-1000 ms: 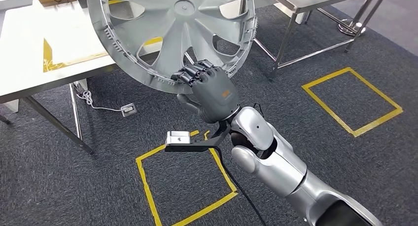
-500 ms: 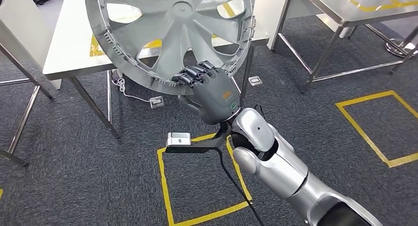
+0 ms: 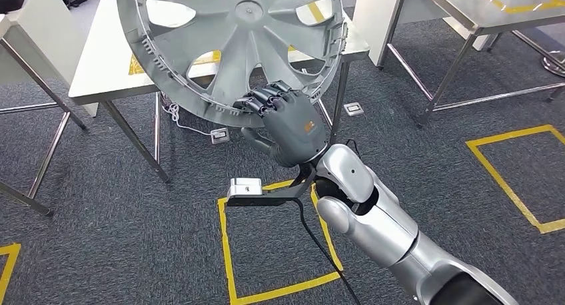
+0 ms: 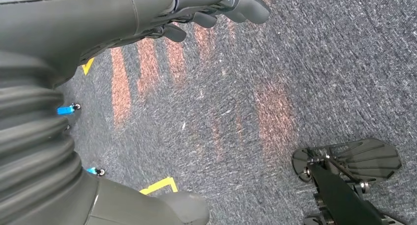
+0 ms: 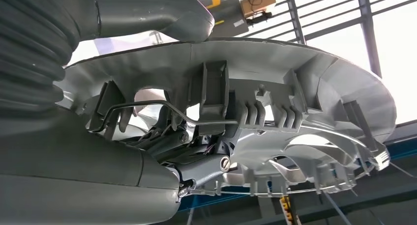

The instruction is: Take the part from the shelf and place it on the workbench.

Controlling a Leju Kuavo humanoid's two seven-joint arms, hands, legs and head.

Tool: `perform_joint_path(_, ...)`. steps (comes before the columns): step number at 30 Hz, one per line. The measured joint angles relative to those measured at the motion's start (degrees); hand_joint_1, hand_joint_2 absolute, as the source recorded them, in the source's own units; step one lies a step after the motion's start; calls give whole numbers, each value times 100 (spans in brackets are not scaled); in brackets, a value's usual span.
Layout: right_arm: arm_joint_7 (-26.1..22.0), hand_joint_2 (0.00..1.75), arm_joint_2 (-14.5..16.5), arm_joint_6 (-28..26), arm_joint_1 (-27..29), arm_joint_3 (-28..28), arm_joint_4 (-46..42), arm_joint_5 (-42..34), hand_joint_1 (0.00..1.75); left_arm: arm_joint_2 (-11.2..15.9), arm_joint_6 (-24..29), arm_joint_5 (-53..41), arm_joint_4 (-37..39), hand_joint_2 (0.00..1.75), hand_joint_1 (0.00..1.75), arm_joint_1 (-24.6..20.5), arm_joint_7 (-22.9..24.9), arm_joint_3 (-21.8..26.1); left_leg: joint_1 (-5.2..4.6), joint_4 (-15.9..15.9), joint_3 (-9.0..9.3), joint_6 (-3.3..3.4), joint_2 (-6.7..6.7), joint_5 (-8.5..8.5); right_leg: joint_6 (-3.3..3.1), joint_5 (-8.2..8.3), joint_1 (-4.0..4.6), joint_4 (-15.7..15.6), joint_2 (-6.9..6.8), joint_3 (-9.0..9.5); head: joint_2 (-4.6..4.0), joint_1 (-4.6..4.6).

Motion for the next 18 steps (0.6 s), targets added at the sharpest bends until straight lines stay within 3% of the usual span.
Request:
perform_joint_path(3,5,175,-1,8,1,1,-2,-14,175,4,22,-22,-2,175,0,-3,-2,1,1,-160,123,139,8,-14,86,157,-3,109,-33,-9,0,4)
perform_joint_path(4,4,175,-2,9,-8,1,-2,-19,175,-1,28,-29,-2,175,0,-4,-2,1,18,-237,197,181,15,0,117,124,5,195,-66,-47,0,12)
perform_joint_path(7,-9,175,-10,-8,-25,5,-3,-24,175,-7,41,-36,-2,175,0,-7,-3,6,81,-310,263,187,52,39,190,-408,-33,890,-167,-408,0,56)
perform_joint_path(9,-16,175,-22,-18,-2,11,-3,-13,175,-8,44,-37,0,175,0,5,-8,10,133,-282,230,122,73,34,282,-635,-112,1353,-193,-643,0,70)
perform_joint_path(10,-14,175,-31,-21,11,15,-3,-10,175,-12,44,-37,2,175,0,12,-12,13,175,-250,211,72,79,22,338,-588,-159,1317,-201,-619,0,70)
perform_joint_path(12,-5,175,-46,-22,28,17,-2,-10,175,-19,44,-35,4,175,0,18,-31,17,282,-121,160,-72,81,-36,478,-302,-266,719,-200,-298,0,73)
perform_joint_path(13,-5,175,-52,-24,39,18,-1,-10,175,-2,46,-34,1,175,0,18,-39,20,315,-37,125,-164,77,-73,525,-234,-289,428,-161,-166,0,86)
perform_joint_path(14,-11,175,-57,-26,47,19,1,-9,175,5,49,-33,-1,175,0,18,-48,21,328,39,80,-251,71,-114,500,-241,-299,266,-134,-88,0,107)
perform_joint_path(15,-18,175,-61,-31,64,18,2,-6,175,16,52,-31,-4,175,0,17,-51,23,325,101,39,-323,68,-150,434,-279,-301,239,-108,-87,0,122)
perform_joint_path(17,-38,175,-65,-46,92,16,2,-1,175,12,57,-29,-2,175,0,22,-52,24,315,141,25,-405,63,-184,207,-320,-294,355,-123,-129,0,127)
perform_joint_path(18,-44,175,-65,-54,101,15,2,1,175,16,58,-29,-1,175,0,23,-52,24,321,154,35,-423,81,-188,139,-297,-295,370,-136,-119,0,111)
